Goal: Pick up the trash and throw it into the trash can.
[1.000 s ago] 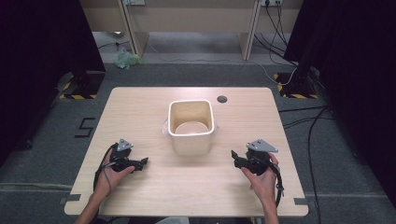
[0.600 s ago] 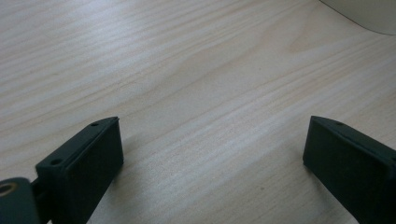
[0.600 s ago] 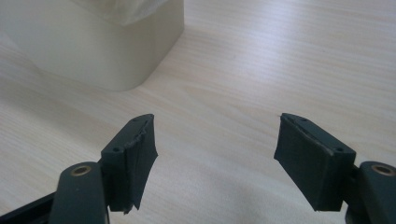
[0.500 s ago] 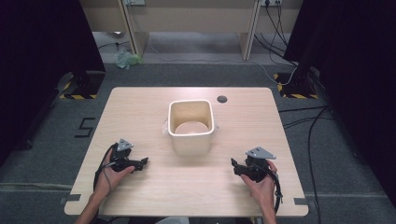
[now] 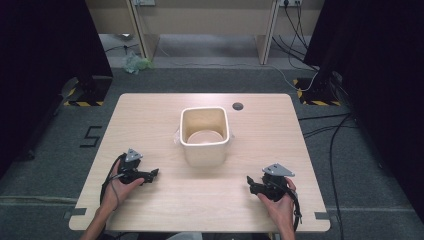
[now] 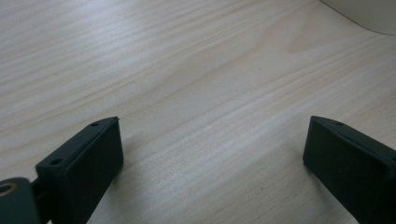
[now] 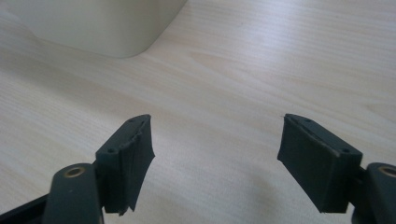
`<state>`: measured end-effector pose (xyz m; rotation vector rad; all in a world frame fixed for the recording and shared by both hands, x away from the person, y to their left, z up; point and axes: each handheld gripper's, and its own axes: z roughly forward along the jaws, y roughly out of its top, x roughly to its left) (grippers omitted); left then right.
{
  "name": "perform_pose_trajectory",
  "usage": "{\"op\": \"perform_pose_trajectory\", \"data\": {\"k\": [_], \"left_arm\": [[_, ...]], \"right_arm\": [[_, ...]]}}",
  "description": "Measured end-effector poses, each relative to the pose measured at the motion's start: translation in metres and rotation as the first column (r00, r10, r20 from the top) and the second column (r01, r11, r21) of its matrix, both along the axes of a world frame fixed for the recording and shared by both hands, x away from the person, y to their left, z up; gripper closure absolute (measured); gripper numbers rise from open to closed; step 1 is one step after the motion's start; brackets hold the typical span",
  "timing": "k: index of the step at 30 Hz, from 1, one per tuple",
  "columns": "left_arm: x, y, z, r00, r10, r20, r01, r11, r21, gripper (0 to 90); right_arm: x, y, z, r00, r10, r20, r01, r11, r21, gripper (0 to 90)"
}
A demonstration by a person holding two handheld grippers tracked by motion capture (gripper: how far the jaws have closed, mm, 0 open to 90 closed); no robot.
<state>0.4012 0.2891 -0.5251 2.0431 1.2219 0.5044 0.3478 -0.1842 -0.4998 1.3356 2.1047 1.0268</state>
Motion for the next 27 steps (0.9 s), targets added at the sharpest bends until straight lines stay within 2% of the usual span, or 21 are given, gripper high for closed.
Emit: {"op": "perform_pose_trajectory", "data": {"k": [6,12,27], "left_arm": [[0.000,0.000,0.000,1.0000,0.001,0.001,-0.001,1.0000,-0.002,4.0],[0.000,0.000,0.000,1.0000,0.003,0.004,-0.003,1.0000,-0.004,4.0],[0.000,0.000,0.000,1.0000,0.001,0.003,-0.001,1.0000,-0.003,4.0]], "right_arm": [[-0.005,0.002,-0.005,1.0000,-0.002,-0.004,0.002,1.000,-0.014,21.8],[-0.009,0.002,-0.008,0.9998,-0.005,-0.021,0.005,1.000,0.000,21.7],[-0.022,-0.007,-0.016,0.9987,-0.020,-0.047,0.020,1.000,-0.015,21.4]]}}
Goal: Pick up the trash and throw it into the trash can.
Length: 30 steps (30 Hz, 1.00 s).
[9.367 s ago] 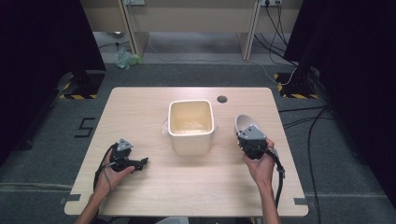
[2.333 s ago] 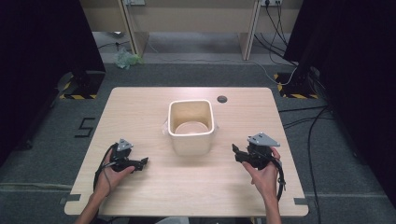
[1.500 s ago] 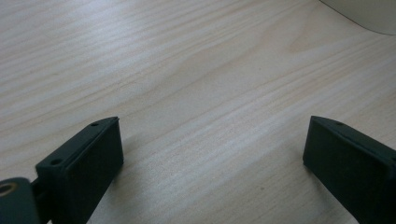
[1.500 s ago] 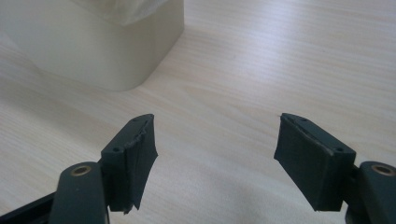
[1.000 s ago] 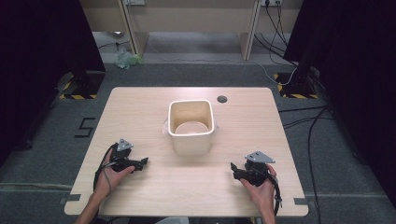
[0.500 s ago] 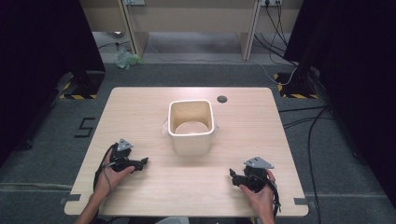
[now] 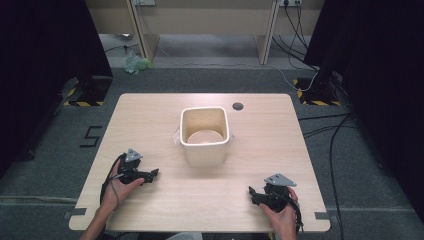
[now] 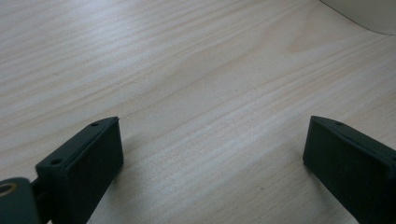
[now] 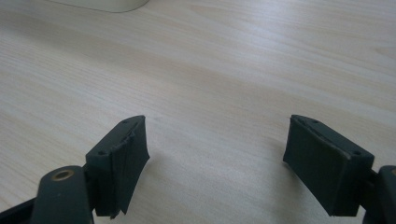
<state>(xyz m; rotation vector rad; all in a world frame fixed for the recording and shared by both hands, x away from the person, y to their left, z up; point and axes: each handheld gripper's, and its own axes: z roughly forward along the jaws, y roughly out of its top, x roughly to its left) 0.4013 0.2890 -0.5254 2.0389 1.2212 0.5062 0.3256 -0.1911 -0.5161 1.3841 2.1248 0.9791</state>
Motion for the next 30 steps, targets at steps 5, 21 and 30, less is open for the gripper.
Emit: {"op": "perform_pose_trajectory", "data": {"k": [5,21,30], "left_arm": [[0.0000,0.0000,0.0000,1.0000,0.000,0.000,0.000,1.0000,0.000,4.0],[0.0000,0.0000,0.0000,1.0000,0.000,0.000,0.000,1.0000,0.000,4.0],[-0.0001,0.0001,0.0002,1.0000,0.000,-0.002,0.000,1.0000,0.002,4.0]], "right_arm": [[-0.0039,0.0008,-0.0008,1.0000,0.002,-0.009,-0.003,0.999,-0.042,20.4],[-0.0036,0.0022,-0.0013,0.9996,0.018,-0.019,-0.019,0.999,-0.049,14.6],[-0.0029,0.0026,-0.0013,0.9996,0.019,-0.023,-0.020,0.999,-0.046,13.6]]}}
